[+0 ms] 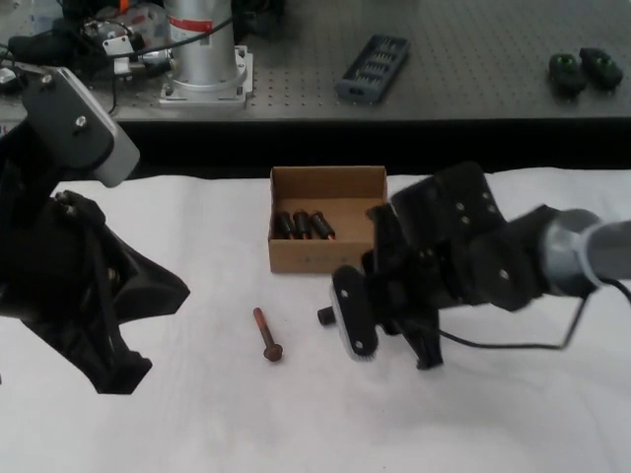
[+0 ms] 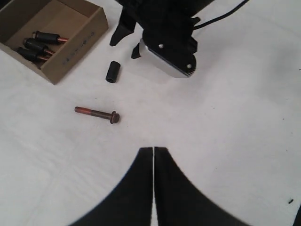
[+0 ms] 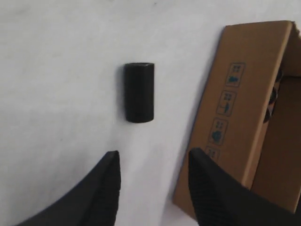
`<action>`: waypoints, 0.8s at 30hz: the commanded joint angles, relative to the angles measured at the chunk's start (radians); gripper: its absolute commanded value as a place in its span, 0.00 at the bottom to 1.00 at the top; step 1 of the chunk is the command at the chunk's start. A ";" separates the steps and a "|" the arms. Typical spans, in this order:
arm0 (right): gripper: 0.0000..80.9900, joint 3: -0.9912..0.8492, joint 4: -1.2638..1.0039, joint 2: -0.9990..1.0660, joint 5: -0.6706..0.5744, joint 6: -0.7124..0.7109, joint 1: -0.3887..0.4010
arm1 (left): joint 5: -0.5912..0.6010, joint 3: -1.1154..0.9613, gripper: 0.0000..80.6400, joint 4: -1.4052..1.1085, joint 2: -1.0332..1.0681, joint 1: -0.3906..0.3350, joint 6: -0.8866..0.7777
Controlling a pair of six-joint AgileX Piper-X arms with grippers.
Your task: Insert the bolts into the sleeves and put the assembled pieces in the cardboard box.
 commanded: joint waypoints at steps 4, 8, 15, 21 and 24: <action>0.44 -0.101 0.065 0.050 -0.053 -0.007 0.000 | -0.003 0.006 0.01 0.008 -0.009 0.001 0.016; 0.36 -0.124 0.123 0.055 -0.145 -0.007 0.000 | -0.003 0.013 0.01 0.008 -0.007 0.002 0.021; 0.31 -0.130 0.202 0.055 -0.191 -0.007 0.002 | -0.003 0.013 0.01 0.001 -0.007 0.015 0.032; 0.31 -0.130 0.229 0.055 -0.237 -0.007 0.020 | -0.003 0.013 0.01 0.001 -0.007 0.024 0.036; 0.31 -0.130 0.206 0.055 -0.242 -0.007 0.024 | -0.003 0.013 0.01 0.001 -0.007 0.024 0.036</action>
